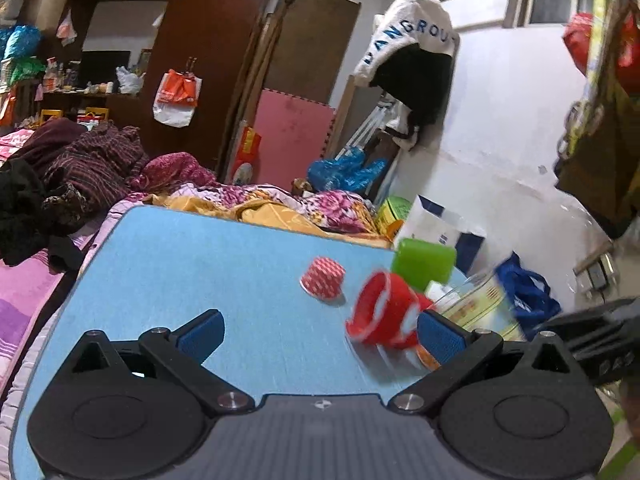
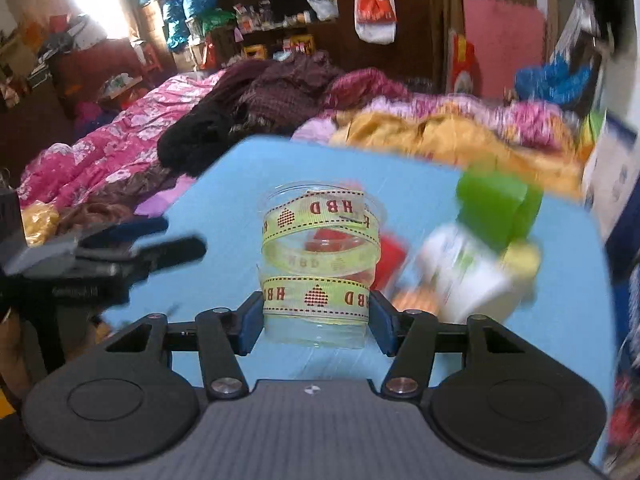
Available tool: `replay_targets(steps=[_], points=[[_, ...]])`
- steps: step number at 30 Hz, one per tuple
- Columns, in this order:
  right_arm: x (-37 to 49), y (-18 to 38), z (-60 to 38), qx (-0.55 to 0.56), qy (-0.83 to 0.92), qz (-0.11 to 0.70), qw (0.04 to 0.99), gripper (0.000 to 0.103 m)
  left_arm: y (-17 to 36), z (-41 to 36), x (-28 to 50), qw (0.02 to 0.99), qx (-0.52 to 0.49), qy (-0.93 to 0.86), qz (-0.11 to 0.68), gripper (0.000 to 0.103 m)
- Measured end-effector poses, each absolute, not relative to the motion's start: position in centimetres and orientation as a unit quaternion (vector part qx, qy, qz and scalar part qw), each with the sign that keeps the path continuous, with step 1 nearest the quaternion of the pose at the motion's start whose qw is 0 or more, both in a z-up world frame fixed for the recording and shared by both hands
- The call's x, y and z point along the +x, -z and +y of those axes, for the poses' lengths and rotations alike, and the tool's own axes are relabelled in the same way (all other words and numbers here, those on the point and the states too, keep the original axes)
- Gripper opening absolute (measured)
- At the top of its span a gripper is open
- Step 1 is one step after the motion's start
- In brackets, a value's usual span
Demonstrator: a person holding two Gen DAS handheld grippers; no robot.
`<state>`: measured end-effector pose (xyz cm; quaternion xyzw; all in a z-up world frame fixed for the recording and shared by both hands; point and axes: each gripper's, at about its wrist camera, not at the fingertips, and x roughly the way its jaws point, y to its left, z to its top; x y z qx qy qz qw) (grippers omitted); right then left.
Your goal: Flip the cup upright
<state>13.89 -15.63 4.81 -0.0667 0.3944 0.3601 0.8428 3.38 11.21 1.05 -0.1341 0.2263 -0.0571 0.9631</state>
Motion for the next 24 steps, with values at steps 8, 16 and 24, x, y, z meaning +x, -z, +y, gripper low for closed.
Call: replay_targets(steps=[8,16,24], points=[[15.4,-0.3,-16.3,0.012,-0.356,0.428,0.831,0.057,0.5,10.7,3.2,0.945,-0.158,0.084,0.275,0.103],[15.9,1.8,-17.1,0.045,-0.387,0.405,0.827,0.06,1.4,9.9,5.1,0.928,-0.179,0.062,0.32,0.103],[13.8,1.7,-18.1,0.011,-0.399,0.356,0.845,0.069,1.7,6.9,6.6,0.91,-0.196,0.075,0.358,0.103]])
